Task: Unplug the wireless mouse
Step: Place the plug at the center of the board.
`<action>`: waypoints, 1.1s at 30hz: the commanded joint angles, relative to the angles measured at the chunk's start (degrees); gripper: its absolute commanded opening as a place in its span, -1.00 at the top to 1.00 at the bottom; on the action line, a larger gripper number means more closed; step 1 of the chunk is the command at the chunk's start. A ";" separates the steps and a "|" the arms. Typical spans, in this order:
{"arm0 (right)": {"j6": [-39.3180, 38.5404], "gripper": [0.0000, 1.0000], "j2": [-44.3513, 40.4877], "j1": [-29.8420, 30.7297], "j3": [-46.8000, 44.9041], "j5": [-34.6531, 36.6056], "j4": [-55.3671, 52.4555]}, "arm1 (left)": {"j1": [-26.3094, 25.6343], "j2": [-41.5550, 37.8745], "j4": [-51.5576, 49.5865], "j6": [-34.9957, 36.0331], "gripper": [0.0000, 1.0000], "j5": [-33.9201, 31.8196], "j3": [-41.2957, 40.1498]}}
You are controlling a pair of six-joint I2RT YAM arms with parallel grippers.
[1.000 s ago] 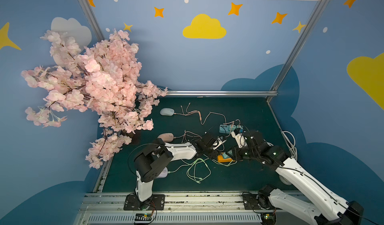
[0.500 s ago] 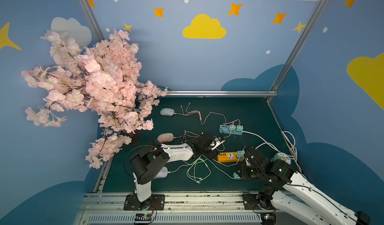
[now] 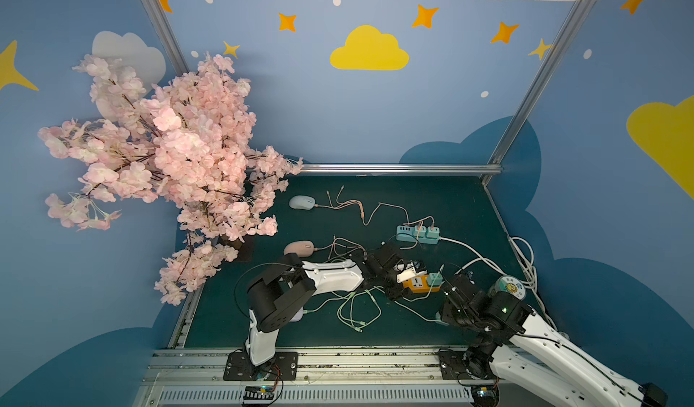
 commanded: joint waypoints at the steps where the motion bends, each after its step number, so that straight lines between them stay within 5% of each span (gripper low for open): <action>1: 0.26 0.39 -0.55 0.17 -0.08 1.93 -0.02 | -0.41 1.93 -5.55 1.81 -0.43 -4.14 1.53; 18: -1.99 -0.03 -1.48 -0.10 0.27 2.40 0.34 | -0.57 5.93 -4.88 -1.67 -0.49 -17.28 4.26; 23: -2.05 -0.28 -1.47 -0.07 0.18 2.41 0.69 | -0.58 6.33 -3.90 -2.96 -0.53 -17.38 4.45; 33: -6.41 -0.27 -3.00 0.08 2.62 1.18 1.79 | 0.17 0.43 1.89 -6.32 -0.70 -10.96 -0.44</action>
